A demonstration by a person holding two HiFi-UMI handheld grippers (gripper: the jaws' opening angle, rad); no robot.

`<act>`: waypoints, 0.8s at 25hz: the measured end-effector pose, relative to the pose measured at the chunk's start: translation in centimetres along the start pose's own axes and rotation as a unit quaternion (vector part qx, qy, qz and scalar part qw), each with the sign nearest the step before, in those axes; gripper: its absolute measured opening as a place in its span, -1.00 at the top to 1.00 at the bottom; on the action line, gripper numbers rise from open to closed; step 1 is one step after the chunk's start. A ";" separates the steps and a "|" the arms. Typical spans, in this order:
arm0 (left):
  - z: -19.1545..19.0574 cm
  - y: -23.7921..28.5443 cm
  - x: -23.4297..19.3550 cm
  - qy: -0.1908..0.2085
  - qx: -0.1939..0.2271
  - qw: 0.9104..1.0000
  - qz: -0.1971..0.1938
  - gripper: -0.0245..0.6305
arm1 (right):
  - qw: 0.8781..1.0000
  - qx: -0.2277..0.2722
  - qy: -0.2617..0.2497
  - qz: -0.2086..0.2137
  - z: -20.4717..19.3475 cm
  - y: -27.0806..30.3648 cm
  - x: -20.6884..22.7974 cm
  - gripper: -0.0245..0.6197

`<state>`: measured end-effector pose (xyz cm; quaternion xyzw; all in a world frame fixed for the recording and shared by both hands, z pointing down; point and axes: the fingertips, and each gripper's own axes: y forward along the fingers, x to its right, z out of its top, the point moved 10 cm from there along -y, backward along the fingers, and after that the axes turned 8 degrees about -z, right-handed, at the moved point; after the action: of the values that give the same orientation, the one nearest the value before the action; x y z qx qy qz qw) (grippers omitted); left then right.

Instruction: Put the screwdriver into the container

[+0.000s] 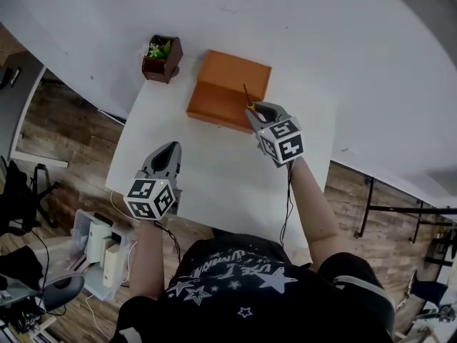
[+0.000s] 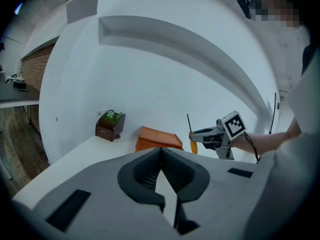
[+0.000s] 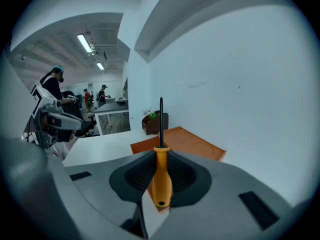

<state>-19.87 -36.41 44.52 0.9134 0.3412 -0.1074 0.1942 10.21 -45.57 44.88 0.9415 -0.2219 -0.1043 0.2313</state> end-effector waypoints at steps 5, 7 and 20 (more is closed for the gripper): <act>0.1 2.2 -2.3 -0.012 -0.004 1.000 0.005 0.87 | 0.996 -0.027 -0.086 0.005 0.5 4.6 -0.6 0.65; 0.1 2.8 -3.1 -0.017 -0.007 1.000 0.007 0.86 | 0.993 -0.041 -0.114 0.008 0.3 6.3 -1.0 0.65; -0.6 5.2 -6.0 -0.040 -0.022 0.999 0.022 0.86 | 0.969 -0.201 -0.134 0.044 -1.8 13.7 -2.0 0.65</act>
<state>-20.79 -43.24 48.48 0.9111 0.3155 -0.1317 0.2304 3.94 -54.85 53.26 0.8423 -0.2664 -0.2616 0.3886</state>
